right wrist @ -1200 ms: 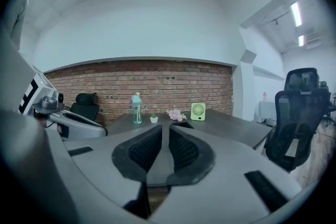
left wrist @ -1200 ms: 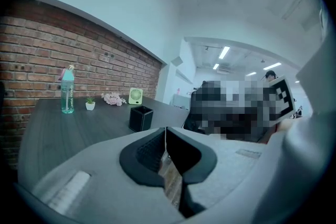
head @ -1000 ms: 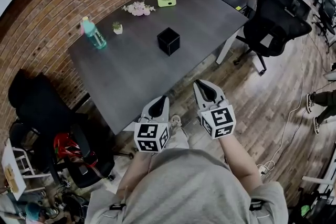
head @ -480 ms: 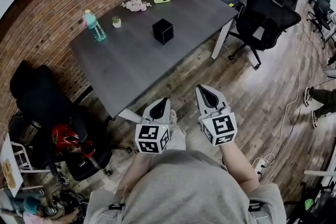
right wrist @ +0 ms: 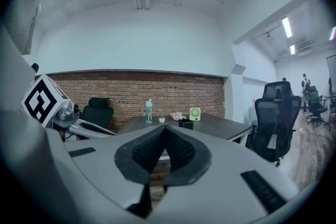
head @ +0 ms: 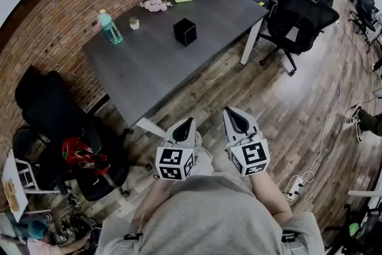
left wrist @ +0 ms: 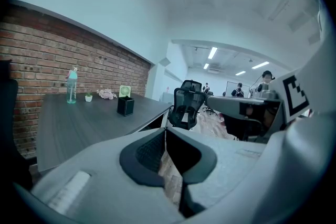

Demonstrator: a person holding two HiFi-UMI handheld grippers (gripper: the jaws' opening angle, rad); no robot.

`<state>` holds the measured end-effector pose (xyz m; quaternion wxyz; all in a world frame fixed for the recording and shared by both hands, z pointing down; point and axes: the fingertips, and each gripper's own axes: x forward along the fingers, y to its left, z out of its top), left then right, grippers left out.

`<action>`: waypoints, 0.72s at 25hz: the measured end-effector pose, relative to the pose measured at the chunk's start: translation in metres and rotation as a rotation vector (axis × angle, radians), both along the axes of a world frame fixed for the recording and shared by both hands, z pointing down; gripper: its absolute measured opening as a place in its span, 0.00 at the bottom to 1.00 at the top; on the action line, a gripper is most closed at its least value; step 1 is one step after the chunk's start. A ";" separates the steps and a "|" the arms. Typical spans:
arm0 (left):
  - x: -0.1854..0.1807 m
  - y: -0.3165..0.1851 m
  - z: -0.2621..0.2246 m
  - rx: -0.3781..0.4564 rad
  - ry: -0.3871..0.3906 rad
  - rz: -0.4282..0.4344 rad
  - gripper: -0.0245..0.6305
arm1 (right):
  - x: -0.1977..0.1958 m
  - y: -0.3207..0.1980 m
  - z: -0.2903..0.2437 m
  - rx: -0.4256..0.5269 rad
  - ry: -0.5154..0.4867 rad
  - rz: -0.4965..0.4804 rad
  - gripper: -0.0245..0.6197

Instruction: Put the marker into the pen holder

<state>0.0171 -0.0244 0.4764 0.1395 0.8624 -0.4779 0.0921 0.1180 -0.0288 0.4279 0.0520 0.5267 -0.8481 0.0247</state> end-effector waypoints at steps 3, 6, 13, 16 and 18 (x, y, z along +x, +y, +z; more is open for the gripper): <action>-0.004 0.007 0.000 -0.002 -0.002 -0.005 0.07 | -0.002 0.008 0.002 -0.005 -0.007 -0.002 0.04; -0.007 0.012 0.001 -0.004 -0.008 -0.008 0.07 | -0.003 0.014 0.004 -0.008 -0.008 -0.002 0.04; -0.011 0.015 -0.001 0.007 -0.011 -0.004 0.07 | -0.004 0.018 0.003 -0.006 -0.025 0.006 0.04; -0.013 0.014 -0.002 0.010 -0.009 -0.005 0.07 | -0.006 0.017 0.001 -0.001 -0.021 0.007 0.04; -0.014 0.014 -0.004 0.009 -0.006 -0.006 0.07 | -0.008 0.017 -0.001 0.001 -0.021 0.006 0.04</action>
